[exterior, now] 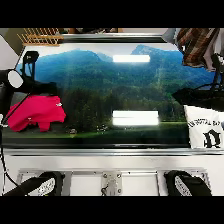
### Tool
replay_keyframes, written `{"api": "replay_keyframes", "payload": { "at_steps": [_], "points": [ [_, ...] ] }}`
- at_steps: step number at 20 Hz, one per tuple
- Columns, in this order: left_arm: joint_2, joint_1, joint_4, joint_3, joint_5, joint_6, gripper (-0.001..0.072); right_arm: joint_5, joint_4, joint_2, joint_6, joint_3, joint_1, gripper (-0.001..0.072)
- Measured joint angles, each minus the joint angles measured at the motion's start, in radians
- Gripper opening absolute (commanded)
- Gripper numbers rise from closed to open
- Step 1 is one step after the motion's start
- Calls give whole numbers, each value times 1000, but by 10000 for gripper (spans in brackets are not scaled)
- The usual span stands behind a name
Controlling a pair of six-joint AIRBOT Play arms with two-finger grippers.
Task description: Fold the clothes and pants, and hang the long-sleeved shirts on hangers.
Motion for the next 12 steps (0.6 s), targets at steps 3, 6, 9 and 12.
{"api": "replay_keyframes", "payload": {
  "at_steps": [3,6,9,12],
  "points": [
    [-10,87,84,-122,107,3,701,0,0,-1,0,0,0,19],
    [-71,145,126,-225,238,10,702,0,0,-1,0,0,0,19],
    [-163,167,161,-261,303,11,701,0,0,-1,0,0,0,19],
    [-241,175,182,-258,312,3,432,0,0,-1,0,0,0,19]
  ]
}}
